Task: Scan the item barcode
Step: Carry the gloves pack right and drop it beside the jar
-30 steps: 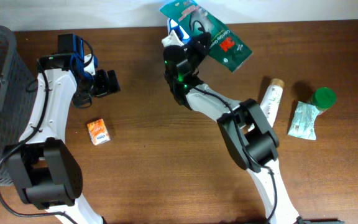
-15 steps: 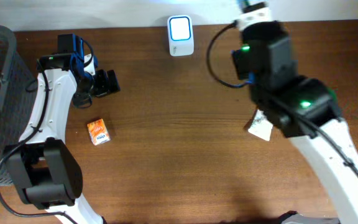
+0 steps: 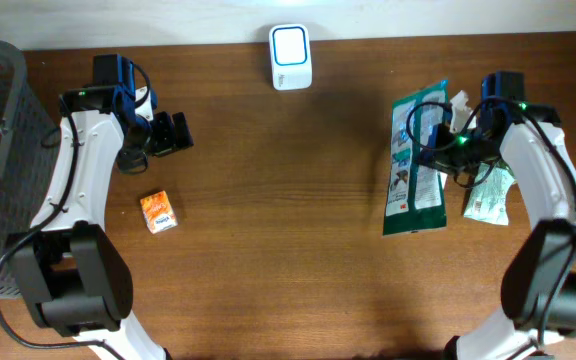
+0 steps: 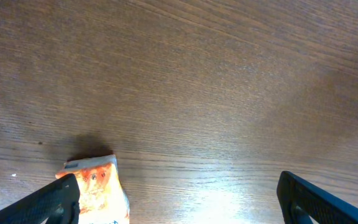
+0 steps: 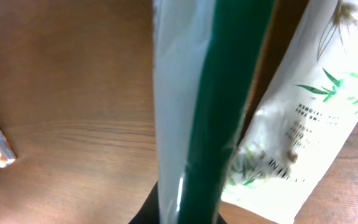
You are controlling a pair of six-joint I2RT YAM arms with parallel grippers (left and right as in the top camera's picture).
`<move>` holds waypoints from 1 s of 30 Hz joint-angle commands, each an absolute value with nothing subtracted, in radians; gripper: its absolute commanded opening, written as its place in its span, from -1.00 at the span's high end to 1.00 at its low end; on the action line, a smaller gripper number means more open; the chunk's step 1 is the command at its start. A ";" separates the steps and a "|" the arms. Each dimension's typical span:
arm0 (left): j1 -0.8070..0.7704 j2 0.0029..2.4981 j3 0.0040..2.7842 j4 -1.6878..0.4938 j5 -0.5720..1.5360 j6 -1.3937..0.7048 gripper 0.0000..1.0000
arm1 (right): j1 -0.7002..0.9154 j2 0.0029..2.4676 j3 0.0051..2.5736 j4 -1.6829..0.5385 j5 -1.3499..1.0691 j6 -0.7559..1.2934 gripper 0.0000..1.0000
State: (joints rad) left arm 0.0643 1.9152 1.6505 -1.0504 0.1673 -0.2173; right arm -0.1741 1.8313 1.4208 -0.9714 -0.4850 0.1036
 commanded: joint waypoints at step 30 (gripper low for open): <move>0.070 1.918 1.652 -1.076 0.095 -0.220 -0.46 | -0.168 1.829 1.921 -1.435 -0.371 0.003 -0.97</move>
